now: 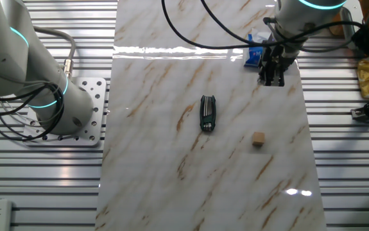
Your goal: Approach and touch the side of the small block
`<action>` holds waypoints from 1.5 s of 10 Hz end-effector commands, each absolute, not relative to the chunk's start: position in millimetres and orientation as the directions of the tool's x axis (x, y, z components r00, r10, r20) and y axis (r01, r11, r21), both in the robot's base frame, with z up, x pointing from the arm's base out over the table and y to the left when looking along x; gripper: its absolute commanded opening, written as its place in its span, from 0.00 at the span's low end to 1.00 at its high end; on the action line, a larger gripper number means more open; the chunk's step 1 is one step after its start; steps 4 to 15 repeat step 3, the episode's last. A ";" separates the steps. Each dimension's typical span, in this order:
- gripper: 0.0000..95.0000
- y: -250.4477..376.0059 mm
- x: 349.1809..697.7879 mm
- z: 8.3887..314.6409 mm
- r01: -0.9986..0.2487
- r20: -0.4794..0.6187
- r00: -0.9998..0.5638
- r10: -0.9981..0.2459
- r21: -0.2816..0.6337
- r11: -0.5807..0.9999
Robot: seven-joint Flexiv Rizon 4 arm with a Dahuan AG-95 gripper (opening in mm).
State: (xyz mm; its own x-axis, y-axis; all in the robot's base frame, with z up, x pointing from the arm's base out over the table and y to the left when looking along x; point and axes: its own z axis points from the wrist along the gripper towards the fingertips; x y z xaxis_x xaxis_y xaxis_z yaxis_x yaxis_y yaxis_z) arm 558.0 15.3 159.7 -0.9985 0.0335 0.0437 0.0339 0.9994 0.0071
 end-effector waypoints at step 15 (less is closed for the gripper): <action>0.00 14.7 557.2 159.8 0.027 0.041 -0.999 0.026 0.008 1.000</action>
